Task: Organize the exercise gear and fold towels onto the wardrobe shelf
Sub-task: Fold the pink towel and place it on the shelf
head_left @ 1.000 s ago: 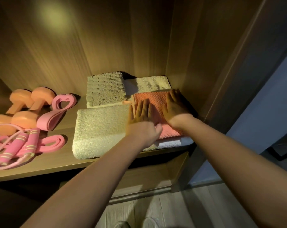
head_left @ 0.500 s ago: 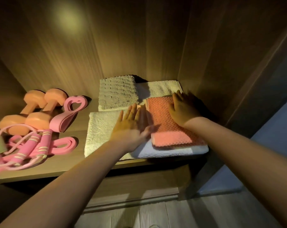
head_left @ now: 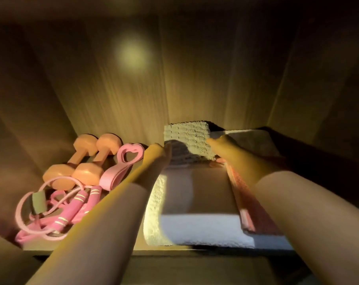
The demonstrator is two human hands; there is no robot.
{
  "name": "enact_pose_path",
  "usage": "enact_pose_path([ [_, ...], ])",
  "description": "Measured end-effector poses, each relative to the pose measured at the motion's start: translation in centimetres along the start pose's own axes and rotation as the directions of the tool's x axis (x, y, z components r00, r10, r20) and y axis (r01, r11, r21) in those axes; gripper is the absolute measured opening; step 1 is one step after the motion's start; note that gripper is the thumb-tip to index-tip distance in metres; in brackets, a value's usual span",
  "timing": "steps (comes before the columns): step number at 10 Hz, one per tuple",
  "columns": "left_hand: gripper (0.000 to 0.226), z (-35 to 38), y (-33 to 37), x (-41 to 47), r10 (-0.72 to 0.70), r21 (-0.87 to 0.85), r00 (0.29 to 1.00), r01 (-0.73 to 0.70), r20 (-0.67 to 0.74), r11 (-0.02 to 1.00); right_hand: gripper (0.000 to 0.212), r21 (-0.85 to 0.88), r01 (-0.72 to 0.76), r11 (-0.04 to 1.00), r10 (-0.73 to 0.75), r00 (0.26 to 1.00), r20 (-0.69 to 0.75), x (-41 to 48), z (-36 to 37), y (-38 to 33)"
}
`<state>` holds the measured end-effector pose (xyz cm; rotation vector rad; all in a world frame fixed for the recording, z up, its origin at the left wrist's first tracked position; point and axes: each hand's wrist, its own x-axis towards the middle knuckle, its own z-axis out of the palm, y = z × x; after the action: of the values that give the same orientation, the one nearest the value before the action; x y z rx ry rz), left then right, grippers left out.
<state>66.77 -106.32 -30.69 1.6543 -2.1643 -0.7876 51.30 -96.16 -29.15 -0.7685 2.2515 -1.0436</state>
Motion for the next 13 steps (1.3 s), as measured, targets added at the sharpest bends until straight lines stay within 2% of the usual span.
enact_pose_path([
  [1, 0.054, 0.2, 0.3, 1.5, -0.049, -0.065, 0.997, 0.053, 0.061, 0.996, 0.043, 0.002, -0.001, 1.000, 0.001, 0.997, 0.074, 1.2, 0.8, -0.7],
  [2, 0.052, 0.6, 0.3, 2.0, -0.051, -0.069, 0.996, 0.056, 0.070, 0.996, 0.045, 0.086, -0.087, 0.992, 0.073, 0.985, 0.154, 2.1, 1.1, -0.9],
  [3, 0.051, 0.4, 0.4, 2.0, -0.035, -0.098, 0.996, 0.042, 0.078, 0.994, 0.052, 0.247, -0.186, 0.951, 0.125, 0.962, 0.244, 2.6, 1.5, -0.9],
  [4, 0.046, -0.3, 0.2, 1.6, -0.025, -0.221, 0.995, 0.046, 0.094, 0.974, 0.044, 0.541, -0.169, 0.824, 0.033, 0.967, 0.251, 2.7, 2.1, -1.3],
  [5, 0.038, -1.0, 0.0, 1.0, 0.005, -0.491, 0.999, 0.015, 0.039, 0.871, 0.027, 0.688, -0.131, 0.714, -0.031, 0.975, 0.218, 1.6, 1.9, -2.2],
  [6, 0.044, -1.8, 0.1, -0.7, 0.000, -0.799, 0.980, 0.162, 0.199, 0.579, 0.012, 0.720, -0.096, 0.688, -0.096, 0.970, 0.221, -0.7, 1.3, -3.0],
  [7, 0.030, -3.3, 0.3, -3.0, 0.050, -0.829, 0.912, 0.346, 0.407, 0.439, 0.020, 0.771, -0.098, 0.629, -0.162, 0.954, 0.253, -4.5, -0.1, -3.8],
  [8, 0.048, -4.8, -0.1, -4.9, 0.134, -0.794, 0.841, 0.425, 0.524, 0.435, 0.040, 0.662, 0.017, 0.749, -0.249, 0.934, 0.257, -8.6, -1.9, -3.7],
  [9, 0.050, -6.1, -0.4, -7.0, 0.154, -0.785, 0.808, 0.476, 0.568, 0.396, 0.058, 0.609, 0.079, 0.789, -0.247, 0.949, 0.196, -10.9, -3.2, -2.9],
  [10, 0.058, -7.0, -0.9, -9.1, 0.181, -0.739, 0.729, 0.584, 0.660, 0.336, 0.048, 0.696, -0.088, 0.713, -0.232, 0.907, 0.352, -12.7, -3.5, -2.5],
  [11, 0.090, -7.4, -1.5, -11.4, 0.224, -0.634, 0.593, 0.727, 0.773, 0.264, 0.018, 0.833, -0.183, 0.522, -0.170, 0.935, 0.312, -14.4, -3.2, -2.7],
  [12, 0.074, -7.4, -2.0, -13.1, 0.292, -0.673, 0.607, 0.684, 0.739, 0.280, 0.017, 0.804, -0.232, 0.548, -0.128, 0.926, 0.354, -15.2, -3.3, -2.3],
  [13, 0.049, -7.6, -2.0, -14.1, 0.185, -0.800, 0.784, 0.548, 0.593, 0.244, 0.016, 0.780, -0.244, 0.577, -0.098, 0.927, 0.362, -16.2, -3.3, -1.0],
])
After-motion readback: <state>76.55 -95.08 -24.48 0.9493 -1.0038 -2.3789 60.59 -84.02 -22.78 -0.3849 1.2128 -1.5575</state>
